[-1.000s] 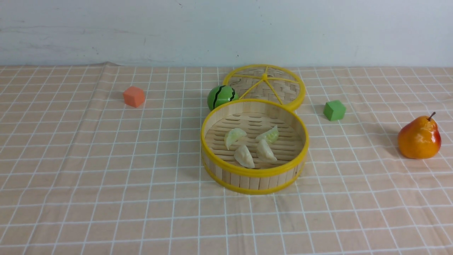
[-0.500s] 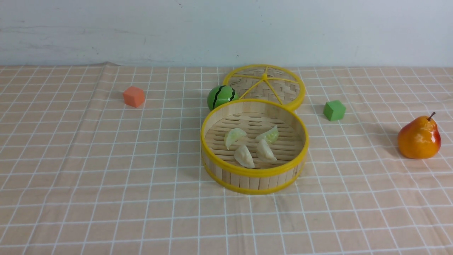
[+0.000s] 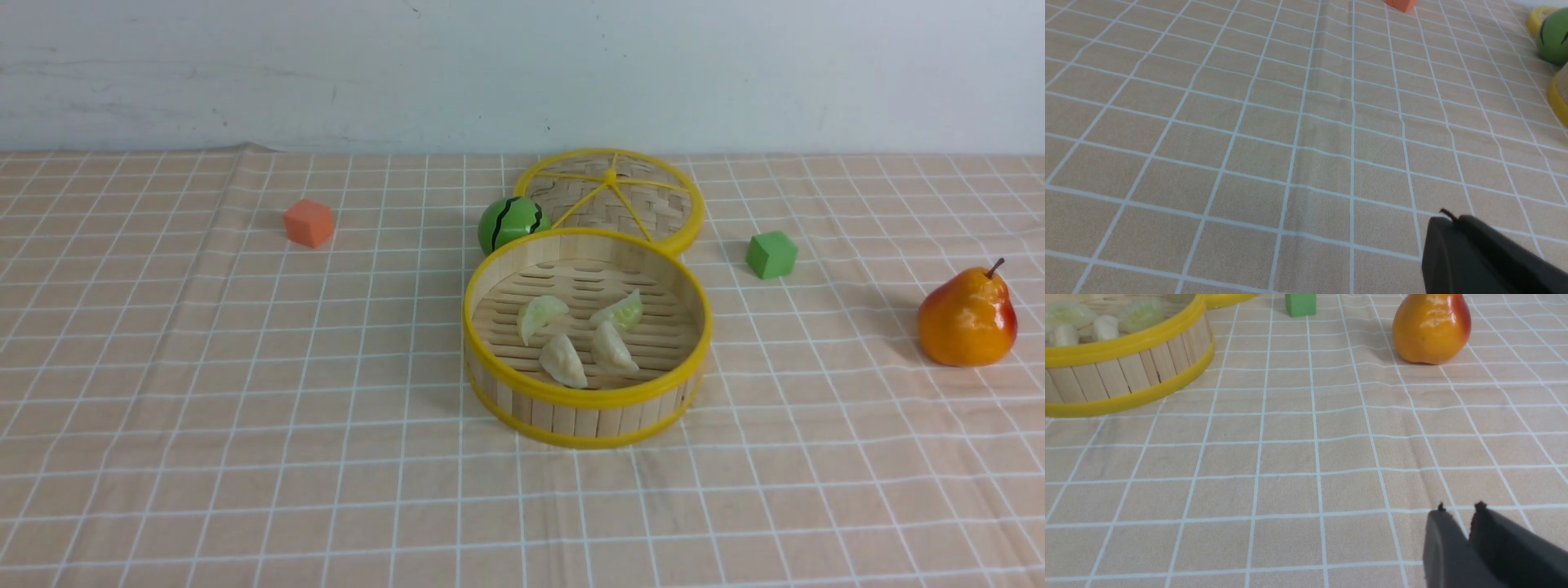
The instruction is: Put the dumplings into the steamer on the table with the brown tablecloth.
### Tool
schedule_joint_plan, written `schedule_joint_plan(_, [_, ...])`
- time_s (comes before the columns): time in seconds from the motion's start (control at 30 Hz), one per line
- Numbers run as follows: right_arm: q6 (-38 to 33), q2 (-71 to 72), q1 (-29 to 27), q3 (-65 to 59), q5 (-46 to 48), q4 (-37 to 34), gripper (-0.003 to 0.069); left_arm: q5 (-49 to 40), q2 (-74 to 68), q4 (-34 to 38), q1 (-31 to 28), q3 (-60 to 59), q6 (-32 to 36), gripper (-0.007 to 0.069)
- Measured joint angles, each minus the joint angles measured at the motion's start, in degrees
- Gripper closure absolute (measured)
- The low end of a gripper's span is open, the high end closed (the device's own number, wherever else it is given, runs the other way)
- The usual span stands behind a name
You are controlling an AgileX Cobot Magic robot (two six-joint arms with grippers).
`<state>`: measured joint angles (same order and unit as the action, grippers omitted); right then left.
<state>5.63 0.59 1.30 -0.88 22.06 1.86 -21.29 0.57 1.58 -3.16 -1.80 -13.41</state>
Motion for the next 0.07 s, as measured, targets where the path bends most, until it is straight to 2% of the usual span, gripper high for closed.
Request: schedule_joint_plan(0.07, [0.0, 0.0, 0.0, 0.0, 0.0, 0.0, 0.055, 0.0, 0.0, 0.0, 0.0, 0.0, 0.0, 0.0636])
